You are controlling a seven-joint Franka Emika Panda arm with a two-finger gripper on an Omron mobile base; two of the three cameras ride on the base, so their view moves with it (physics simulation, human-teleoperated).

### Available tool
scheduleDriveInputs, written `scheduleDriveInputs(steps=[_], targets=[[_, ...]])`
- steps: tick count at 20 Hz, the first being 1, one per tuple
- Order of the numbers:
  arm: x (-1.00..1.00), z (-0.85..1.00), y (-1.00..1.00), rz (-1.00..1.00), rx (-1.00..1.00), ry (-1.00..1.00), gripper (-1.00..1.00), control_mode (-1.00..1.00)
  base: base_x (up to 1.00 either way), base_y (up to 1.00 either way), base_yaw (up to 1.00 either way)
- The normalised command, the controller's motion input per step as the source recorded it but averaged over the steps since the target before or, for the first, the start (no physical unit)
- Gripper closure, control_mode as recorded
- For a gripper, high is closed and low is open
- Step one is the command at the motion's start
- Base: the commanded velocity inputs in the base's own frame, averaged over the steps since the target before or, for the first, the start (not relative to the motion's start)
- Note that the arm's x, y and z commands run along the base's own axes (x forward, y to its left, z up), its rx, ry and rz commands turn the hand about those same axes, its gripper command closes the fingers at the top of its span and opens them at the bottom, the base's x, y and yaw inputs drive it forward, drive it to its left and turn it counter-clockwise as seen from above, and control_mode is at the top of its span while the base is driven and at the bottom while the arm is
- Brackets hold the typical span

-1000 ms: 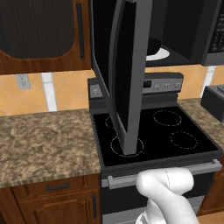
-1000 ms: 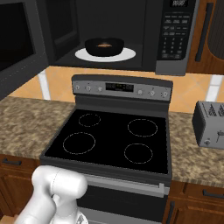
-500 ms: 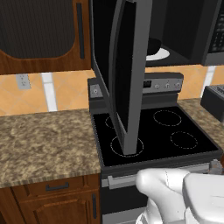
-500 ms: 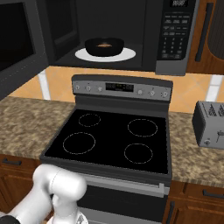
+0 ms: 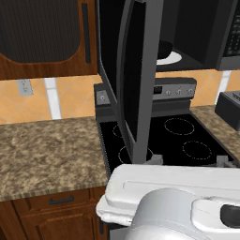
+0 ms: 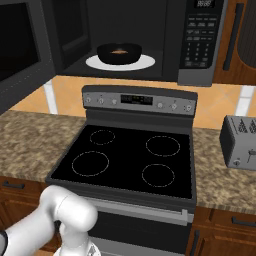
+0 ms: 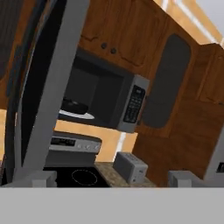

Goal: Open the microwave, place the bowl with waffle inside the microwave, then close the microwave door and turn it on.

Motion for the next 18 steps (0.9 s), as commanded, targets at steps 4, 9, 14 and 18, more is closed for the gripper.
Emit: scheduleDriveInputs(steps=[4,9,14,18], targets=[[0.84,-0.16,0.03,-0.13,-0.17,0.03,-1.0,-1.0,0.0,0.0,0.0],[0.91,-0.34,0.0,-0.12,-0.15,0.03,-1.0,-1.0,0.0,0.0,0.0],[0.64,-0.17,0.0,-0.13,-0.22,0.01,-1.0,-1.0,0.0,0.0,0.0],[0.37,-0.22,0.0,-0.15,-0.25,-0.02,-1.0,-1.0,0.0,0.0,0.0]])
